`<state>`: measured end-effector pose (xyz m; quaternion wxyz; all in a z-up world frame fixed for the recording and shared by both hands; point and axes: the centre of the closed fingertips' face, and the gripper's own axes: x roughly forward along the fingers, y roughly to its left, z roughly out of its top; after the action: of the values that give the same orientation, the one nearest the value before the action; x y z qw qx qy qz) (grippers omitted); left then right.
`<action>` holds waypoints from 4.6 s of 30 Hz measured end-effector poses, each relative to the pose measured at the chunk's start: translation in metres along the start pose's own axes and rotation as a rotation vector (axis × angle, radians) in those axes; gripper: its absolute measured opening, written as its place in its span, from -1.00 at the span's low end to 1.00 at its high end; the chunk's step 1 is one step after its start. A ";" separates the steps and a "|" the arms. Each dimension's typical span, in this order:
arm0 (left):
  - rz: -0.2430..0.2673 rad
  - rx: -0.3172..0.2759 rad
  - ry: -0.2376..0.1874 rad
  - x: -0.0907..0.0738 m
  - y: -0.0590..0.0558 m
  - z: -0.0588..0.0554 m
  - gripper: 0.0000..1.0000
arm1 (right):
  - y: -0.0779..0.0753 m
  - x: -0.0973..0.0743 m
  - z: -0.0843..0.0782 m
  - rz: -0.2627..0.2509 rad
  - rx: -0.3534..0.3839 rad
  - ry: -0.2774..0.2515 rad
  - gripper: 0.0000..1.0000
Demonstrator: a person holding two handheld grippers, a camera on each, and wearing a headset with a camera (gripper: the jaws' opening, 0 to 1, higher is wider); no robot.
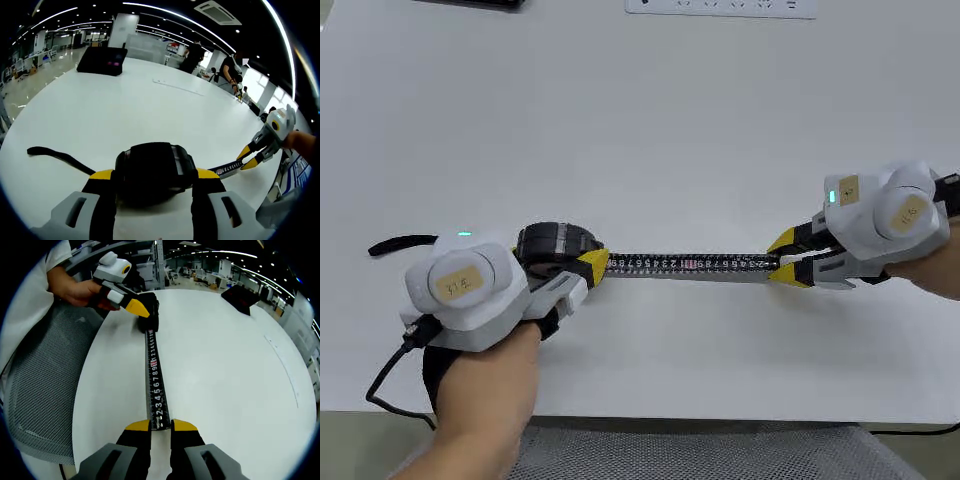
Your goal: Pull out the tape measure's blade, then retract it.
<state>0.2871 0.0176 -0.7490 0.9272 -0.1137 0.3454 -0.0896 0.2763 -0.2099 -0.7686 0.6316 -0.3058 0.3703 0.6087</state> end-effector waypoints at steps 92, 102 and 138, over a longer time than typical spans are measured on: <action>-0.049 -0.081 -0.015 -0.001 0.004 0.002 0.12 | 0.014 0.078 0.124 0.135 0.060 -0.261 -0.79; -0.050 -0.080 -0.014 -0.001 0.004 0.002 0.12 | 0.016 0.089 0.138 0.145 0.043 -0.275 -0.79; -0.064 -0.067 -0.007 -0.001 0.002 0.001 0.17 | 0.018 0.103 0.151 0.132 0.040 -0.285 -0.75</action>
<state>0.2868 0.0195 -0.7480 0.9207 -0.1562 0.3413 -0.1073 0.2709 -0.0258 -0.7728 0.6423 -0.1788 0.3083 0.6786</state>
